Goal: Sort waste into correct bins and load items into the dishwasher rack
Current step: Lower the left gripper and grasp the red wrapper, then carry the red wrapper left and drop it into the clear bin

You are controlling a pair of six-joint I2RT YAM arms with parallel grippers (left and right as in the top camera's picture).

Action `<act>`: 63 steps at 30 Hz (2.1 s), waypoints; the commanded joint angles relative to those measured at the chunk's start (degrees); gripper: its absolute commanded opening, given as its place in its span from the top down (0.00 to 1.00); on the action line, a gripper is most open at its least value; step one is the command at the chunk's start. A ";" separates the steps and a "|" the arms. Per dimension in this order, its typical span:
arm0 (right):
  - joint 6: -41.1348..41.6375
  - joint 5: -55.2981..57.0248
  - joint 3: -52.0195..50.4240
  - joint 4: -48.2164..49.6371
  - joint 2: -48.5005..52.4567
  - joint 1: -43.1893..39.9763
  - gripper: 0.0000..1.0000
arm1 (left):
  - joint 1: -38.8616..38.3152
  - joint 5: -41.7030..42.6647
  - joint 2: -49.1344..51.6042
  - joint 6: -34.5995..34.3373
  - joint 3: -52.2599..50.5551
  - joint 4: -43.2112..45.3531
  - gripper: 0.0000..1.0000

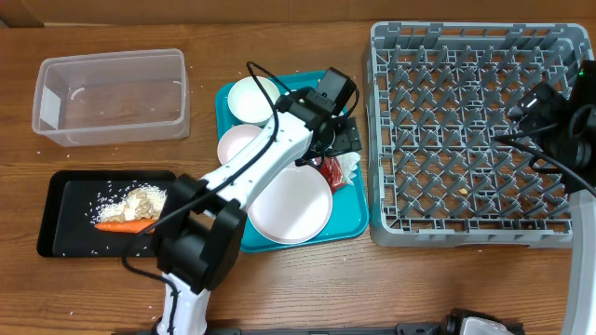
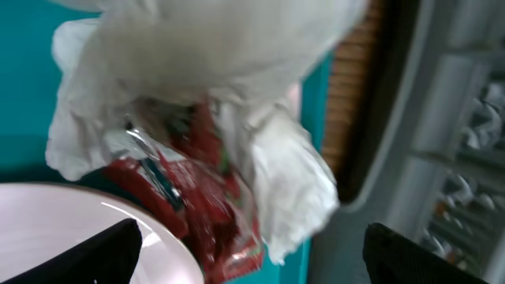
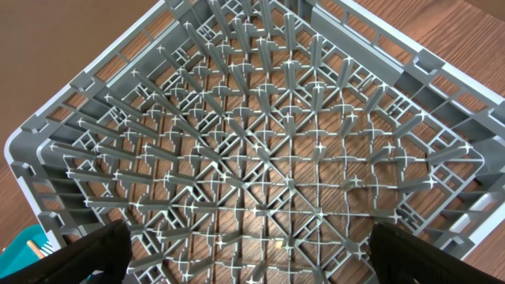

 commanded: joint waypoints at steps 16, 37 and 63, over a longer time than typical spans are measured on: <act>0.09 -0.11 0.31 0.31 0.02 -0.13 0.00 | 0.28 -5.20 5.31 -6.08 -0.63 1.97 0.45; 0.09 -0.09 0.31 0.31 0.02 -0.13 0.00 | 3.13 -4.68 -10.43 3.69 2.67 -11.80 0.96; 0.09 -0.11 0.31 0.31 0.02 -0.13 0.00 | 49.33 -16.87 -8.07 11.30 2.64 6.16 0.00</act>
